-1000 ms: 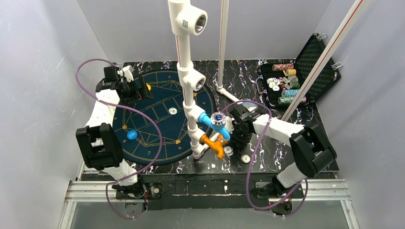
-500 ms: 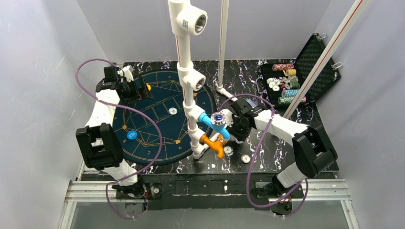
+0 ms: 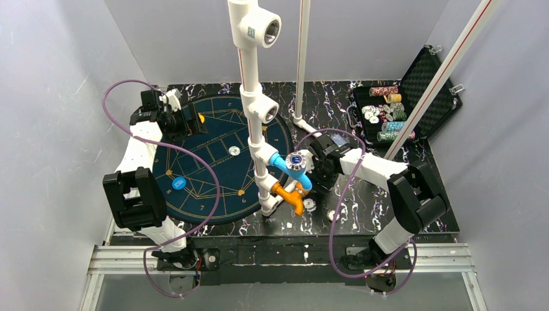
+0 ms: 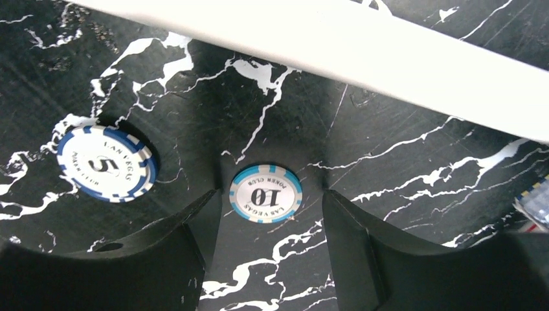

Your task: Distribute texas hold em gaming equipment

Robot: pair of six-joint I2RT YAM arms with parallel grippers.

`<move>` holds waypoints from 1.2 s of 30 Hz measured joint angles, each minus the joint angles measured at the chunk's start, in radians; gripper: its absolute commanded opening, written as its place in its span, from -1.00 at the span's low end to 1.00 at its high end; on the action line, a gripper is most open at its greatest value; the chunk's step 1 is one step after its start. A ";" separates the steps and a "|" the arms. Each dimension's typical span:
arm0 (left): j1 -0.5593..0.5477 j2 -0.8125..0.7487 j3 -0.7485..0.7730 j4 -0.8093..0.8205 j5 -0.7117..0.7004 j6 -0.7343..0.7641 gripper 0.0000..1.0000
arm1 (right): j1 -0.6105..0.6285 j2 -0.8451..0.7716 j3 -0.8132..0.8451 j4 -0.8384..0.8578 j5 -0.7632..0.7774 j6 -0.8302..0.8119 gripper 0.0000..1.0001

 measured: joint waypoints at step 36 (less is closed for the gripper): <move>0.000 0.000 0.000 0.000 0.000 0.000 0.97 | -0.011 -0.009 0.168 -0.063 -0.043 0.003 -0.30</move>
